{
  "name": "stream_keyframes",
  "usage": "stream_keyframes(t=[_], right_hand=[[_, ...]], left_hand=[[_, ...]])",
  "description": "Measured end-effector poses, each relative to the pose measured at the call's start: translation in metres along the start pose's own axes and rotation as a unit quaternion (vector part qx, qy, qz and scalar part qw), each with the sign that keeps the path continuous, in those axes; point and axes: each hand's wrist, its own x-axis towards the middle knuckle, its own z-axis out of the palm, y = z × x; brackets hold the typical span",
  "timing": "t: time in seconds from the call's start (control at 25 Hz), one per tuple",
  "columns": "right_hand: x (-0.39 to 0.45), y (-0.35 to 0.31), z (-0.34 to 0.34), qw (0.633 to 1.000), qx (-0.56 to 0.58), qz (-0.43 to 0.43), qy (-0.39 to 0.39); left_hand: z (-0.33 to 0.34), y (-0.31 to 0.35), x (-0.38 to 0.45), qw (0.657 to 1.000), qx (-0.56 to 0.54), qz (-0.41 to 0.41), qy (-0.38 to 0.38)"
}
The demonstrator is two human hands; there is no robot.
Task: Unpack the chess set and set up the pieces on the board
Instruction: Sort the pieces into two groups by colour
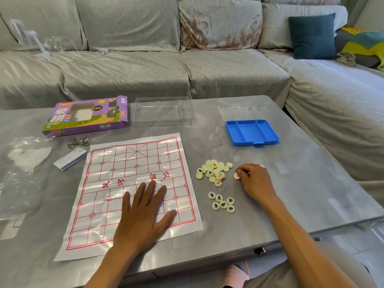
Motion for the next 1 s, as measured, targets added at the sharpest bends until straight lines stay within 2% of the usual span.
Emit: stream_keyframes(t=[0.16,0.32,0.36,0.44,0.52,0.72,1.0], right_hand=[[-0.004,-0.001,0.003,0.995,-0.077,-0.037,-0.049],[-0.004,0.002,-0.003,0.993,-0.111,-0.007,0.028],[-0.005,0.000,-0.002,0.995,-0.093,-0.038,0.017],[-0.011,-0.010,0.003,0.986,-0.084,-0.131,-0.058],[-0.013,-0.015,0.008,0.974,-0.108,-0.178,-0.094],[-0.007,-0.007,0.002,0.990,-0.091,-0.092,-0.050],[-0.006,-0.008,-0.004,0.989,-0.067,-0.080,-0.107]], left_hand=[[0.001,-0.001,0.000,1.000,0.002,0.000,0.000],[0.001,-0.001,0.000,1.000,0.002,0.001,0.000],[0.001,-0.001,0.001,1.000,0.000,-0.001,-0.001],[0.000,0.000,0.001,1.000,-0.004,-0.004,0.000],[0.000,0.000,0.001,1.000,-0.003,0.001,0.002],[0.002,0.000,0.000,1.000,-0.004,0.000,0.001],[0.000,0.000,0.000,1.000,-0.005,0.002,0.002]])
